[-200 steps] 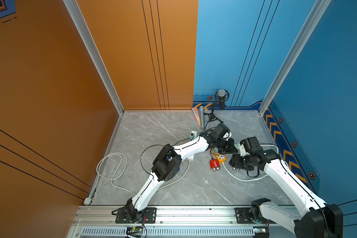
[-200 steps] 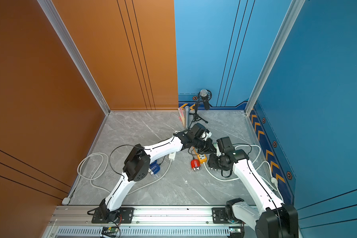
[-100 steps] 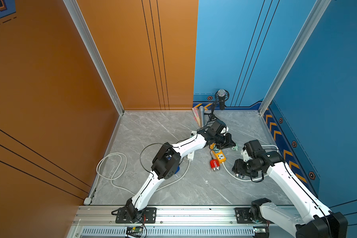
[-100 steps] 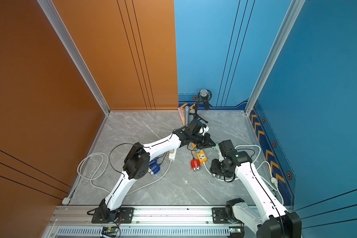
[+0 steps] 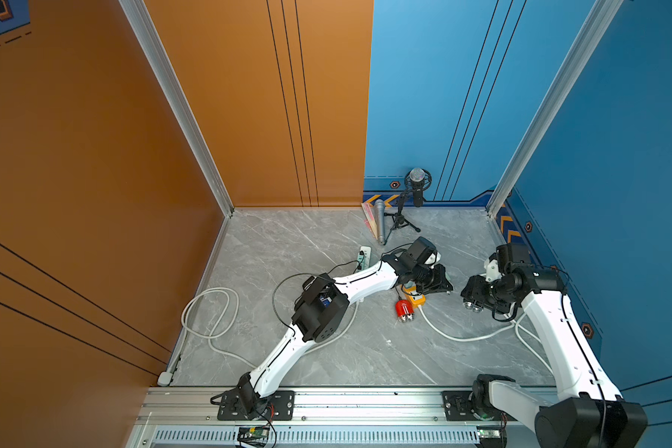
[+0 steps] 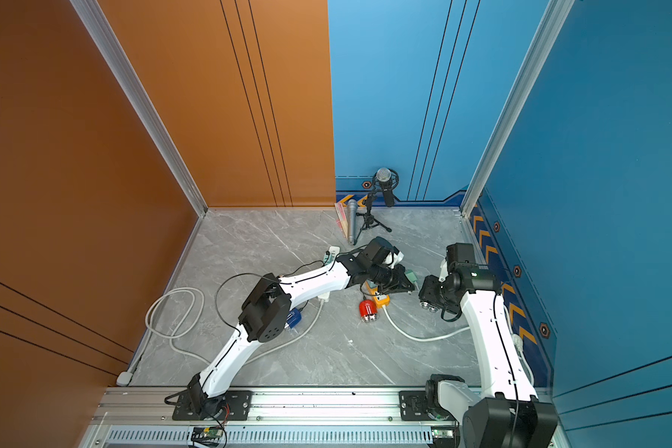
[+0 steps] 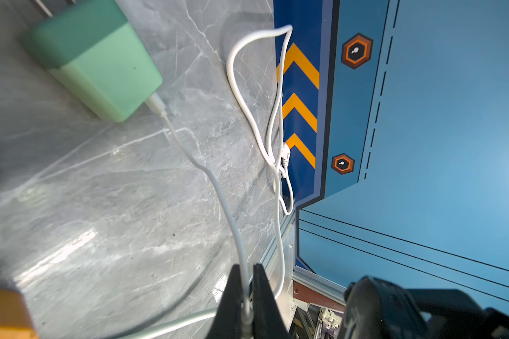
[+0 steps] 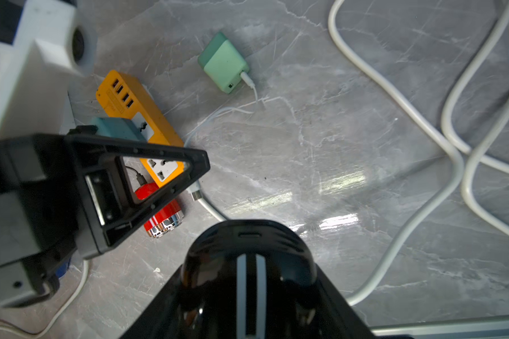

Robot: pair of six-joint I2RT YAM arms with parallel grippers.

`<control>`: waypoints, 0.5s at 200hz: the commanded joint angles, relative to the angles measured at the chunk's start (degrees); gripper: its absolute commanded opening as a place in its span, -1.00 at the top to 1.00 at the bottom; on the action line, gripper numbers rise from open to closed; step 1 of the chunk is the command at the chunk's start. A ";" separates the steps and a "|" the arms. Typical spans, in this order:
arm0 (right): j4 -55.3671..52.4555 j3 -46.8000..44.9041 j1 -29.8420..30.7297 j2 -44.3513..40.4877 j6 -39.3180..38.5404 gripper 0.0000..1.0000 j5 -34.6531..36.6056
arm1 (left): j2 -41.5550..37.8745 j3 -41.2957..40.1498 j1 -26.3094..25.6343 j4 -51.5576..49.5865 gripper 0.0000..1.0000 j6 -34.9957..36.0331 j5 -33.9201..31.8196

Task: Unplug the electric shaver
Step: Remove the charging cable from the electric shaver, then place the charging cable at the center of the board.

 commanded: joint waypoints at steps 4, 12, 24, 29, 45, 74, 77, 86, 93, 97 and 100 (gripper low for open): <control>-1.52 3.09 -2.15 1.63 -3.66 0.27 1.66 | 0.83 -1.30 -0.69 0.32 1.00 -0.67 0.70; -1.33 3.49 -2.68 2.17 -3.89 0.28 1.71 | 0.87 -1.44 -0.92 0.34 0.89 -0.68 0.91; -0.84 3.96 -3.30 2.58 -4.15 0.27 1.26 | 0.76 -1.73 -1.35 0.33 0.54 -0.72 0.88; -0.62 4.17 -3.47 2.85 -4.24 0.27 1.15 | 0.74 -1.85 -1.48 0.39 0.41 -0.63 1.00; 0.28 4.67 -3.55 3.36 -4.38 0.27 1.28 | 0.16 -2.46 -1.68 0.36 -0.15 -0.31 1.22; 2.59 5.55 -3.43 4.67 -3.22 0.26 0.33 | -2.57 -4.70 -1.24 0.37 -0.59 1.36 0.03; 2.71 5.91 -3.38 4.87 -2.99 0.26 0.33 | -2.95 -5.00 -1.16 0.36 -0.61 1.58 -0.25; 2.98 6.81 -3.01 5.53 -2.87 0.26 0.53 | -4.23 -5.90 -0.93 0.37 -0.75 2.74 -0.83; 3.13 7.79 -2.78 6.15 -2.89 0.26 0.83 | -5.29 -6.55 -0.81 0.33 -0.92 3.42 -1.31; 3.18 8.36 -2.57 6.62 -2.90 0.26 1.02 | -5.83 -6.96 -0.73 0.37 -0.99 3.78 -1.55; 3.18 8.92 -2.49 6.98 -2.86 0.26 1.29 | -6.27 -7.15 -0.67 0.33 -0.97 4.12 -1.69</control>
